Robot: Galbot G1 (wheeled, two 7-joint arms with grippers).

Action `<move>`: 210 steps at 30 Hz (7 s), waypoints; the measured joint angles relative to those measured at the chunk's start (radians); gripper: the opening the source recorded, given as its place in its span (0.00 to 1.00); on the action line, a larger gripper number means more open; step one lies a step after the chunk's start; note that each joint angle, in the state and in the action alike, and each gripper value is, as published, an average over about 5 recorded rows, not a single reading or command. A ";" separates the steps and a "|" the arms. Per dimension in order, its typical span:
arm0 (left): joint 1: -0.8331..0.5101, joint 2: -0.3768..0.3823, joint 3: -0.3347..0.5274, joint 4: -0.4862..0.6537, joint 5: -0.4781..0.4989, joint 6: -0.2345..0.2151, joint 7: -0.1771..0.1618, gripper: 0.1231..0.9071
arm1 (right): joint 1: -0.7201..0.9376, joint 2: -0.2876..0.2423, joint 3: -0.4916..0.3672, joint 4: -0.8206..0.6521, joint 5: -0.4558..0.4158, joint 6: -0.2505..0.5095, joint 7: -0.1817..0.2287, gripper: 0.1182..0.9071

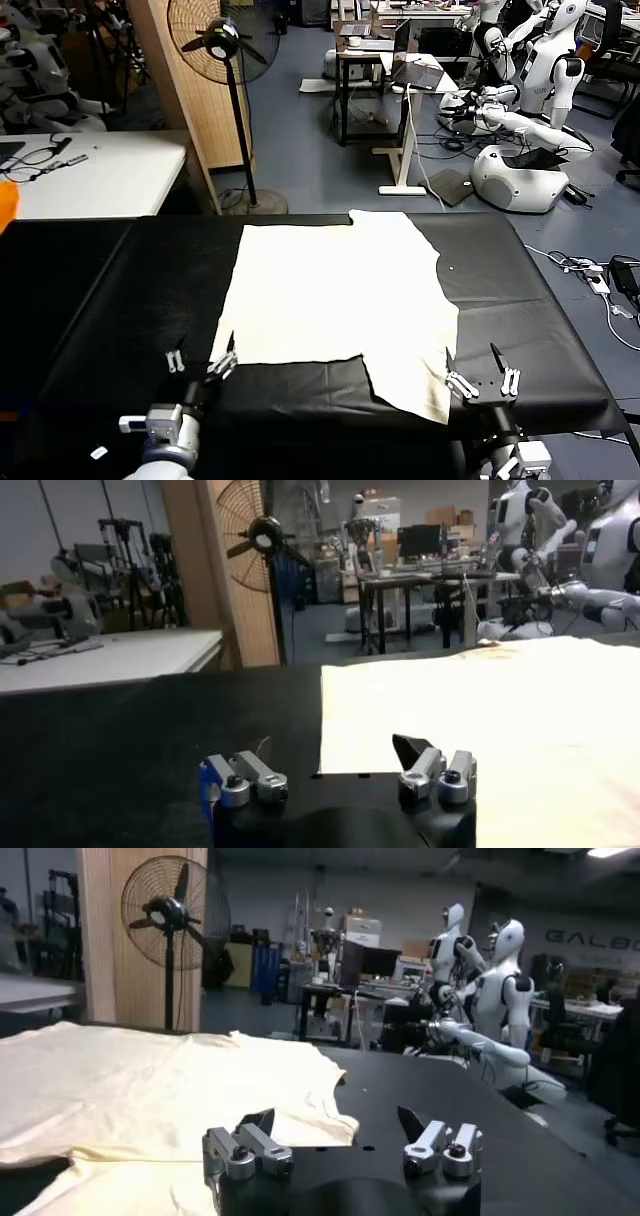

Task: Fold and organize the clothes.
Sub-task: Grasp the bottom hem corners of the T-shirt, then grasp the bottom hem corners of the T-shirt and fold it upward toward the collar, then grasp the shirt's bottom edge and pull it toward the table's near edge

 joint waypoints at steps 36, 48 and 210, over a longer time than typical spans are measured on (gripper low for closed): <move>-0.033 0.054 0.018 0.054 -0.068 0.178 -0.007 0.66 | 0.042 -0.014 -0.085 0.051 0.030 -0.352 0.019 0.86; -0.019 0.051 0.020 0.043 -0.076 0.195 -0.005 0.00 | 0.043 -0.002 -0.090 0.046 0.029 -0.365 0.029 0.86; -0.294 0.329 0.112 0.164 -0.257 0.232 0.028 0.86 | 0.434 -0.173 -0.054 -0.114 0.179 -0.567 0.065 0.86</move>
